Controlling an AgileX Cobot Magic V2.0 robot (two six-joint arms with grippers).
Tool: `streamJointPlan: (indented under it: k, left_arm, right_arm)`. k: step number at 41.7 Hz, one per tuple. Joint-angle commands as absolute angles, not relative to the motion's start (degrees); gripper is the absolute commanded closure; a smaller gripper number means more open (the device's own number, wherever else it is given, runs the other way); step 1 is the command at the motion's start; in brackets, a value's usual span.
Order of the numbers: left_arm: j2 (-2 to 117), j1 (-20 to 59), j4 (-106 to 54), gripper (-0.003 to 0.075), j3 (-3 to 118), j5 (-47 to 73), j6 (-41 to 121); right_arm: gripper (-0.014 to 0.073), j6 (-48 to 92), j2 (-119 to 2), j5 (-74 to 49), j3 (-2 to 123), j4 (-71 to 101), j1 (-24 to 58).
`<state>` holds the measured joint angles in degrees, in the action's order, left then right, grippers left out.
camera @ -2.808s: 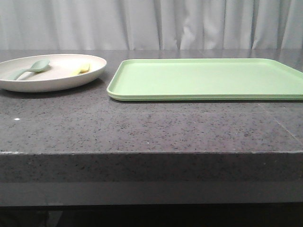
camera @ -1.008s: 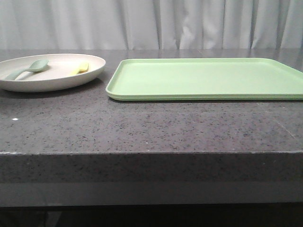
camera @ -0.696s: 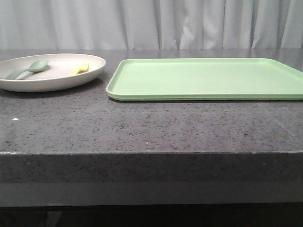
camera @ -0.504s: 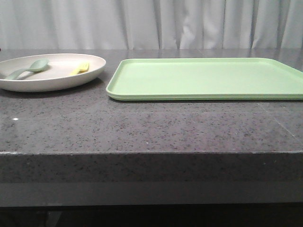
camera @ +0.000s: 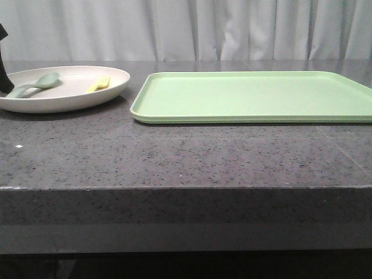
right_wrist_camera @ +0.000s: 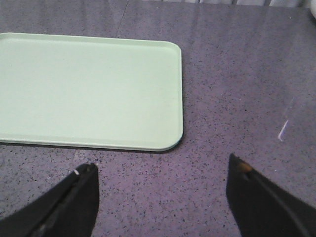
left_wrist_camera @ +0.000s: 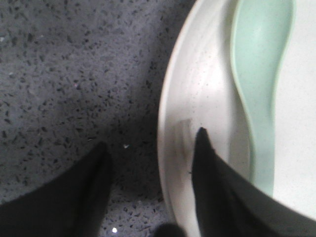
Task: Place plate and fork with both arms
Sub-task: 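Grip the white plate rim with the left gripper and lift it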
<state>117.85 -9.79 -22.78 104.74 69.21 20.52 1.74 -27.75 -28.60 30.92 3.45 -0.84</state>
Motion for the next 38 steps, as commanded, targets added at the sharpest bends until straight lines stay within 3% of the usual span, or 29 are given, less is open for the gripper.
streamJointPlan:
  k: [1,9,21,38]
  left_arm:
    - [115.1,-9.4,-25.2,0.0479,106.5,67.1,20.8]
    - [115.1,-9.4,-25.2,0.0603,106.5,63.0,20.8]
    - [115.1,-9.4,-25.4,0.0734,107.1,66.1,20.8]
    - [115.1,-9.4,-37.3,0.0739,115.0,72.8,19.1]
  right_arm:
    - [0.0033,1.9,-28.4,-24.7,32.9,2.9,-0.8]
    - [0.0033,1.9,-28.4,-24.7,32.9,2.9,-0.8]
    - [0.0033,1.9,-28.4,-24.7,32.9,2.9,-0.8]
    - [0.0033,1.9,-28.4,-24.7,32.9,2.9,-0.8]
